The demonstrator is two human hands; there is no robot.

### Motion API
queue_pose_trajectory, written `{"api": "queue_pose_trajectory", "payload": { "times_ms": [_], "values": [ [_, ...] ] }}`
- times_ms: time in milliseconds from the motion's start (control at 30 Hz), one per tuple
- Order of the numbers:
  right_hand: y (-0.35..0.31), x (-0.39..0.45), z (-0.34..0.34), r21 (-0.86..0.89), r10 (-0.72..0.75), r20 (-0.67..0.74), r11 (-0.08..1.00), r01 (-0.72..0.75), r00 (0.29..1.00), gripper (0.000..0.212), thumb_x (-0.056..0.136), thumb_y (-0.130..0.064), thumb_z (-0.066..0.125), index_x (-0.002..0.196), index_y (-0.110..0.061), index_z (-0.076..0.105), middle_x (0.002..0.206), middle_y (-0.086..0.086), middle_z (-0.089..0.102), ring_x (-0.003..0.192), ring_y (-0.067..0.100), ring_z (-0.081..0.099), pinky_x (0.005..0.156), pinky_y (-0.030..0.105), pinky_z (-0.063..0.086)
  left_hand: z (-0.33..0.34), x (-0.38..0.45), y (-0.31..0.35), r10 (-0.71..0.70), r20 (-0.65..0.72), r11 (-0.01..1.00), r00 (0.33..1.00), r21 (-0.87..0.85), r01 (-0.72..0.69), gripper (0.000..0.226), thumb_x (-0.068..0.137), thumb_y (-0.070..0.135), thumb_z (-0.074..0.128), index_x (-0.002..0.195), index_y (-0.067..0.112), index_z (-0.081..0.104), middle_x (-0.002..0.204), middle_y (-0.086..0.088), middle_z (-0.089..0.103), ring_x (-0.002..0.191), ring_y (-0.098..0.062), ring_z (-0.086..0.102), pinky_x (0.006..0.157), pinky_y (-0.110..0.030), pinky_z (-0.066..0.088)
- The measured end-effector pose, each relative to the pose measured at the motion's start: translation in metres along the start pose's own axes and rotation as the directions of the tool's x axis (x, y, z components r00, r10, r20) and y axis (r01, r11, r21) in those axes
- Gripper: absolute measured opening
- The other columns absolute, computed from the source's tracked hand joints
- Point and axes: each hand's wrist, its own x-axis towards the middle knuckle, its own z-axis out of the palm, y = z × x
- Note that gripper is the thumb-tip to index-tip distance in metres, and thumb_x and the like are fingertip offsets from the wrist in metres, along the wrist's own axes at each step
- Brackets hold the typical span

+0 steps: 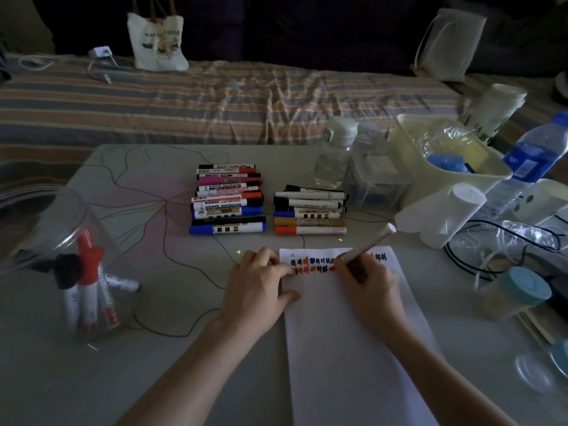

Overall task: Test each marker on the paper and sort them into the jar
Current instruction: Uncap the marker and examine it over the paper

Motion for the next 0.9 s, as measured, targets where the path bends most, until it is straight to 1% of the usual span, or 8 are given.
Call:
{"api": "queue_pose_trajectory", "payload": {
  "times_ms": [133, 267, 400, 533, 667, 733, 800, 900],
  "values": [
    [0.002, 0.001, -0.001, 0.030, 0.021, -0.008, 0.999, -0.021, 1.000, 0.013, 0.088, -0.030, 0.069, 0.086, -0.017, 0.072, 0.075, -0.010, 0.070, 0.073, 0.000, 0.063, 0.060, 0.011, 0.046, 0.000, 0.000, 0.000, 0.008, -0.007, 1.000, 1.000, 0.002, -0.008, 0.046, 0.082, 0.051, 0.067, 0.124, 0.034, 0.062, 0.120, 0.009, 0.048, 0.111, -0.016, 0.044, 0.094, -0.032, 0.041],
    [-0.001, 0.000, -0.001, 0.045, 0.032, 0.017, 0.998, -0.033, 0.999, 0.010, 0.088, -0.031, 0.069, 0.090, -0.022, 0.072, 0.077, -0.013, 0.070, 0.075, -0.004, 0.063, 0.061, 0.008, 0.045, -0.002, 0.001, 0.002, 0.000, 0.006, 1.000, 1.000, -0.001, 0.000, 0.046, 0.082, 0.050, 0.067, 0.125, 0.033, 0.061, 0.122, 0.009, 0.047, 0.113, -0.016, 0.042, 0.095, -0.031, 0.039],
    [-0.002, 0.000, -0.001, 0.015, 0.026, 0.017, 1.000, -0.026, 1.000, 0.014, 0.088, -0.033, 0.068, 0.085, -0.019, 0.071, 0.075, -0.009, 0.070, 0.074, 0.005, 0.063, 0.062, 0.018, 0.049, -0.002, 0.000, 0.002, -0.001, 0.011, 1.000, 1.000, 0.006, 0.001, 0.046, 0.082, 0.050, 0.067, 0.125, 0.033, 0.061, 0.122, 0.009, 0.047, 0.113, -0.016, 0.042, 0.095, -0.031, 0.038],
    [-0.001, 0.001, -0.002, 0.034, 0.063, -0.008, 0.997, -0.062, 0.998, 0.016, 0.088, -0.035, 0.069, 0.086, -0.019, 0.072, 0.074, -0.008, 0.070, 0.072, 0.003, 0.063, 0.057, 0.011, 0.045, -0.004, 0.000, 0.003, 0.002, 0.008, 1.000, 1.000, -0.002, -0.002, 0.046, 0.083, 0.050, 0.067, 0.125, 0.032, 0.061, 0.122, 0.009, 0.047, 0.113, -0.016, 0.042, 0.095, -0.032, 0.039],
    [-0.002, 0.002, 0.001, -0.020, 0.065, -0.029, 0.998, -0.066, 0.997, 0.023, 0.087, -0.034, 0.069, 0.079, -0.013, 0.070, 0.072, -0.002, 0.070, 0.070, 0.013, 0.064, 0.058, 0.019, 0.044, -0.007, -0.001, 0.005, 0.012, -0.004, 1.000, 1.000, -0.018, -0.012, 0.043, 0.089, 0.048, 0.061, 0.126, 0.027, 0.060, 0.119, 0.007, 0.051, 0.111, -0.015, 0.045, 0.094, -0.031, 0.042],
    [-0.003, 0.002, 0.001, -0.016, 0.082, -0.038, 0.996, -0.082, 0.996, 0.021, 0.086, -0.032, 0.070, 0.079, -0.013, 0.070, 0.072, -0.002, 0.070, 0.070, 0.013, 0.064, 0.060, 0.021, 0.047, -0.010, -0.003, 0.003, -0.003, -0.038, 1.000, 0.999, -0.016, 0.003, 0.037, 0.092, 0.040, 0.059, 0.125, 0.023, 0.061, 0.117, 0.004, 0.052, 0.109, -0.015, 0.046, 0.093, -0.030, 0.044],
    [-0.004, 0.003, -0.001, 0.026, 0.116, -0.047, 0.993, -0.115, 0.992, 0.020, 0.087, -0.034, 0.069, 0.080, -0.015, 0.071, 0.072, -0.004, 0.070, 0.071, 0.011, 0.065, 0.063, 0.024, 0.050, -0.011, -0.004, 0.000, -0.023, -0.031, 1.000, 0.999, 0.004, 0.023, 0.031, 0.094, 0.028, 0.059, 0.123, 0.019, 0.061, 0.115, 0.001, 0.052, 0.108, -0.016, 0.047, 0.092, -0.028, 0.044],
    [-0.012, 0.005, -0.006, 0.204, 0.175, -0.032, 0.965, -0.165, 0.984, 0.013, 0.089, -0.027, 0.069, 0.081, -0.017, 0.072, 0.071, -0.008, 0.071, 0.066, 0.000, 0.065, 0.056, 0.011, 0.047, -0.014, -0.003, -0.005, -0.074, 0.007, 0.997, 0.997, -0.016, 0.074, 0.026, 0.094, 0.019, 0.059, 0.120, 0.017, 0.063, 0.109, -0.002, 0.054, 0.105, -0.017, 0.050, 0.087, -0.028, 0.045]
  ]
}}
